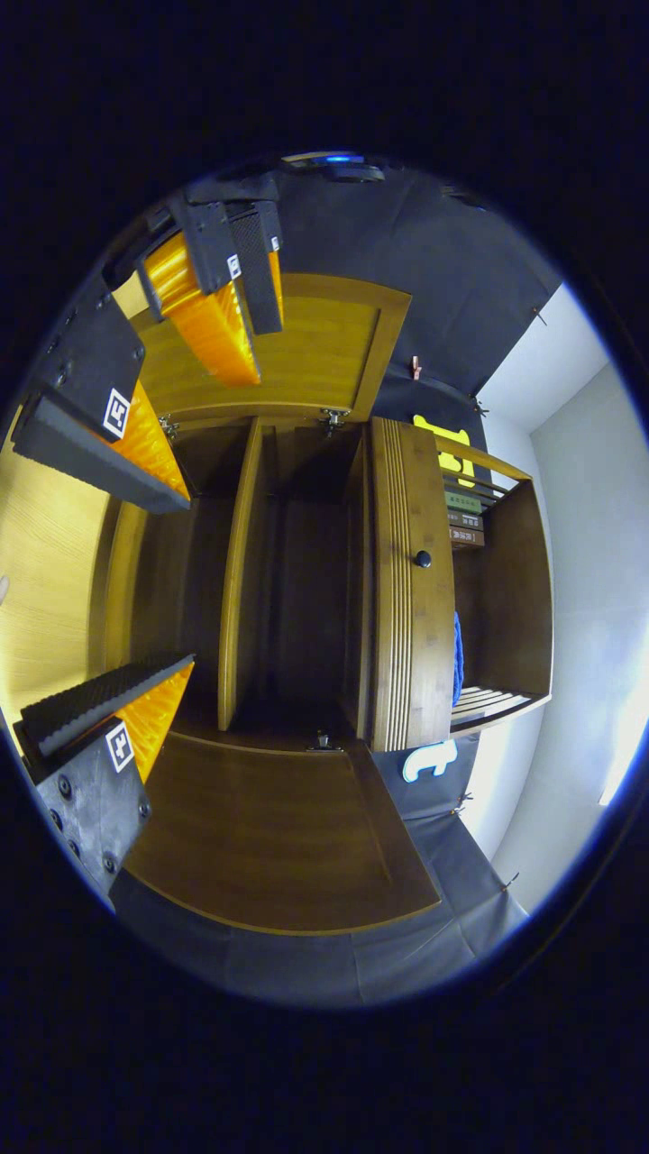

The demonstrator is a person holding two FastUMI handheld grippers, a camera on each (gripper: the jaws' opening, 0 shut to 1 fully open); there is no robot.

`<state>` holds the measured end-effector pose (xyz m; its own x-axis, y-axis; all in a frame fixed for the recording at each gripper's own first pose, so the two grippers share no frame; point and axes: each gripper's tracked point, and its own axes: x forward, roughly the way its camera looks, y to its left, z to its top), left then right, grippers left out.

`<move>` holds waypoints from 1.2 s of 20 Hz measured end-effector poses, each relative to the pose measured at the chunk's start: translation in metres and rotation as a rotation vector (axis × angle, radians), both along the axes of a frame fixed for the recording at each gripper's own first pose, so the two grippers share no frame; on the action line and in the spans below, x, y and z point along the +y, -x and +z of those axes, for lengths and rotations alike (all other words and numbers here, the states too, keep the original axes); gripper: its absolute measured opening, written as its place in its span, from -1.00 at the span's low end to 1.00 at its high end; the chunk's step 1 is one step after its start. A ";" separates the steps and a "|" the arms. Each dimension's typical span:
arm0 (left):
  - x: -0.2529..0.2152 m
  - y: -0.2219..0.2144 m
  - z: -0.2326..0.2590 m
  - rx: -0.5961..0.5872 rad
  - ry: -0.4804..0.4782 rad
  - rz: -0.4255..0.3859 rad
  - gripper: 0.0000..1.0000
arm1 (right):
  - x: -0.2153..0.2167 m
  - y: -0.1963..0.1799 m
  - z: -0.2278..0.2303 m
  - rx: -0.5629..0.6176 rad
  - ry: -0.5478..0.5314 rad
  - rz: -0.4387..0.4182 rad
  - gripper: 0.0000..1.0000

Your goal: Open the right door of the double-door shoe cabinet with the right hand, and open the left door with the left hand.

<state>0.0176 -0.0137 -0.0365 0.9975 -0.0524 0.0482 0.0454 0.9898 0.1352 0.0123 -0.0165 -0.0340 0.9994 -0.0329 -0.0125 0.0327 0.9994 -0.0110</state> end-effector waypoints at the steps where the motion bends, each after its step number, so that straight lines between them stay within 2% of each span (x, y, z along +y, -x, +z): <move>1: 0.000 0.000 -0.002 0.005 0.005 0.001 0.97 | 0.000 0.000 0.003 -0.012 -0.003 -0.002 0.92; 3: 0.000 0.000 -0.004 0.011 0.020 -0.002 0.87 | 0.002 0.000 0.004 -0.018 -0.007 -0.001 0.94; 4: 0.001 -0.002 -0.004 0.011 0.027 -0.004 0.99 | 0.001 0.001 0.004 -0.015 -0.006 -0.004 0.99; 5: 0.000 -0.003 -0.002 0.007 0.034 -0.004 0.93 | 0.000 0.001 0.004 -0.017 -0.003 -0.007 0.99; 7: 0.000 -0.005 -0.003 0.010 0.039 -0.005 0.99 | -0.004 0.003 0.004 -0.019 0.006 -0.020 0.90; 9: -0.002 -0.008 -0.007 0.022 0.035 -0.012 0.93 | -0.003 0.003 0.003 -0.013 0.000 -0.014 0.99; 15: -0.007 -0.007 -0.010 0.035 0.032 -0.024 0.87 | -0.006 0.008 0.003 -0.010 0.002 -0.010 0.94; 16: -0.008 -0.007 -0.008 0.031 0.031 -0.024 0.99 | -0.007 0.008 0.004 -0.011 0.002 -0.013 0.94; 17: -0.009 -0.006 -0.006 0.026 0.029 -0.022 0.99 | -0.007 0.010 0.004 -0.010 0.000 -0.014 0.99; 21: -0.010 -0.002 -0.004 0.015 0.038 -0.016 0.87 | -0.011 0.015 0.004 -0.017 -0.021 -0.019 0.99; 22: -0.011 0.000 -0.003 0.013 0.041 -0.020 0.99 | -0.014 0.016 0.005 -0.020 -0.024 -0.025 0.99; 23: -0.012 0.002 -0.001 0.011 0.042 -0.022 0.87 | -0.015 0.017 0.006 -0.022 -0.025 -0.029 0.99; 24: -0.011 0.004 0.000 0.008 0.041 -0.023 0.87 | -0.015 0.019 0.006 -0.024 -0.027 -0.030 0.94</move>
